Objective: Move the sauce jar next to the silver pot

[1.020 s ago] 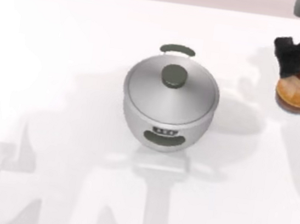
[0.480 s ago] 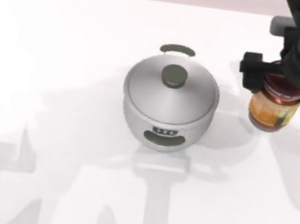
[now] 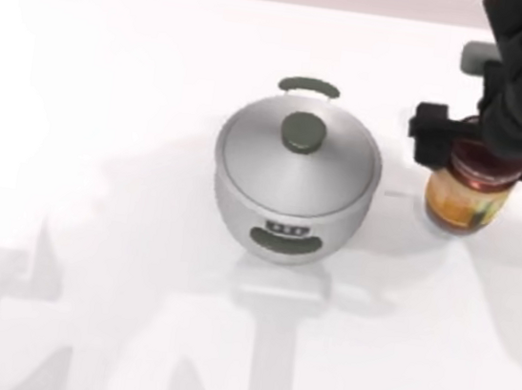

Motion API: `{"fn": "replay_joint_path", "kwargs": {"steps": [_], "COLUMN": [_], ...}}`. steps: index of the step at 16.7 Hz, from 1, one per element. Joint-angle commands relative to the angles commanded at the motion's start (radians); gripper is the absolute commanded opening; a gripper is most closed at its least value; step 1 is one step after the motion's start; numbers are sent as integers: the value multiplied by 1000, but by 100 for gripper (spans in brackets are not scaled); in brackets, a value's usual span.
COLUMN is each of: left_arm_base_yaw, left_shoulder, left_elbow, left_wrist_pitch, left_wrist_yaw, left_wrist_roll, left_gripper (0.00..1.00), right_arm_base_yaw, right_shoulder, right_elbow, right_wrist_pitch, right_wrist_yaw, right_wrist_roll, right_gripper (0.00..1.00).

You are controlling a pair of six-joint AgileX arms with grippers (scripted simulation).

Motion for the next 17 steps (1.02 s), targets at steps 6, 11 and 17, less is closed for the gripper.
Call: {"fn": "replay_joint_path", "kwargs": {"steps": [6, 11, 17], "left_arm_base_yaw": [0, 0, 0], "left_shoulder": [0, 0, 0], "left_elbow": [0, 0, 0], "left_wrist_pitch": [0, 0, 0], "left_wrist_yaw": [0, 0, 0], "left_wrist_roll": [0, 0, 0], "left_gripper": [100, 100, 100], "right_arm_base_yaw": [-1, -1, -1], "right_shoulder": [36, 36, 36], "right_elbow": [-49, -49, -49], "right_wrist_pitch": [86, 86, 86], "right_wrist_yaw": [1, 1, 1], "right_wrist_roll": [-1, -1, -1], "right_gripper": [0, 23, 68]}}
